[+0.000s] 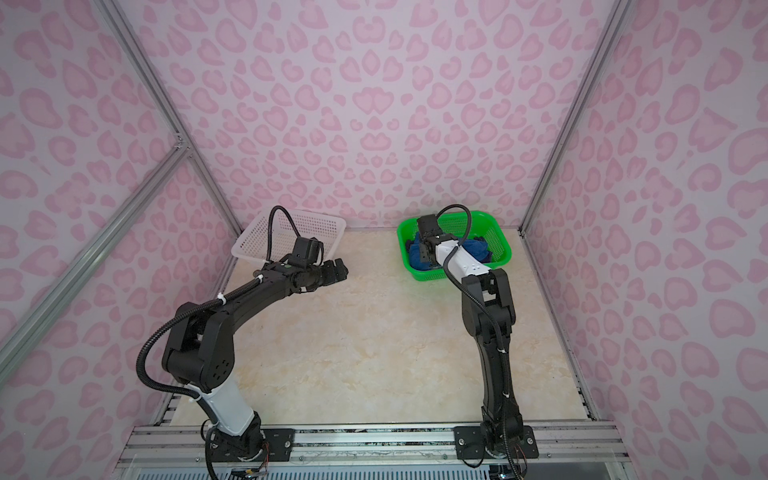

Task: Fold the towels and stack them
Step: 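Pinch the blue towel in the green basket with the right gripper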

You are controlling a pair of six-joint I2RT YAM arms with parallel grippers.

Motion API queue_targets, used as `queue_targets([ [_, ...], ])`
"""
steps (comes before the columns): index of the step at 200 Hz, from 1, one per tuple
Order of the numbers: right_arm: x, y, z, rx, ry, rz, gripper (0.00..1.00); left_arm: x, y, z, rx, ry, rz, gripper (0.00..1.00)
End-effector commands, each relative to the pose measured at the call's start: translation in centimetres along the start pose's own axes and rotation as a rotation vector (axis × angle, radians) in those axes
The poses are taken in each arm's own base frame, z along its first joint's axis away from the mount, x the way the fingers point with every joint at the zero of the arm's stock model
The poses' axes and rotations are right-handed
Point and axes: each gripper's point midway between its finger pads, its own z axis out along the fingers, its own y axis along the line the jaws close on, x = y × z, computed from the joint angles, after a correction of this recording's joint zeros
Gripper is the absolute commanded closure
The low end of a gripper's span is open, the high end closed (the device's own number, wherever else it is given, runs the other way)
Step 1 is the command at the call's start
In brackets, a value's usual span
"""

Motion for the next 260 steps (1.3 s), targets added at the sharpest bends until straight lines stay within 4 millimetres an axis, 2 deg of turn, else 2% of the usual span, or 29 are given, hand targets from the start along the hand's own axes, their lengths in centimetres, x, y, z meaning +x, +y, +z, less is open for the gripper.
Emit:
queue_targets([
  [1, 1.4, -2.5, 1.3, 0.026, 0.059, 0.070, 0.72, -0.8, -1.3, -1.3, 0.038, -0.050, 0.021, 0.04],
  [13, 1.6, -3.7, 1.8, 0.009, 0.078, 0.135, 0.84, -0.7, -1.4, -1.7, 0.040, -0.057, 0.026, 0.04],
  [24, 1.8, -4.9, 2.2, -0.035, 0.105, 0.191, 1.00, -0.7, -1.5, -2.1, 0.041, -0.064, 0.030, 0.04],
  [67, 1.4, -10.8, 1.7, 0.031, 0.101, 0.271, 1.00, -0.1, -1.9, -3.3, 0.063, -0.085, 0.042, 0.04],
  [93, 0.3, -13.0, 0.2, 0.057, 0.068, 0.261, 1.00, -0.1, -2.3, -4.0, 0.086, -0.110, 0.054, 0.04],
  [107, -0.7, -13.2, -0.8, 0.049, 0.038, 0.233, 1.00, -0.1, -2.5, -4.3, 0.102, -0.123, 0.063, 0.01],
  [122, -2.1, -12.4, -2.0, -0.009, -0.002, 0.186, 1.00, -0.1, -2.8, -4.7, 0.116, -0.139, 0.067, 0.00],
  [147, -4.0, -12.2, -4.4, -0.041, -0.053, 0.165, 1.00, -0.2, -3.1, -5.4, 0.135, -0.163, 0.069, 0.02],
  [186, -7.7, -12.3, -9.8, -0.062, -0.209, 0.145, 1.00, -0.4, -3.1, -6.5, 0.137, -0.188, 0.074, 0.02],
  [212, -9.2, -13.0, -12.6, -0.056, -0.276, 0.148, 1.00, -0.3, -3.1, -6.7, 0.138, -0.189, 0.075, 0.02],
  [233, -9.2, -13.1, -12.9, -0.054, -0.265, 0.133, 1.00, 0.0, -2.9, -6.6, 0.138, -0.186, 0.069, 0.02],
  [260, -6.9, -12.0, -10.6, -0.086, -0.171, 0.109, 1.00, 0.3, -2.8, -6.5, 0.139, -0.184, 0.067, 0.02],
])
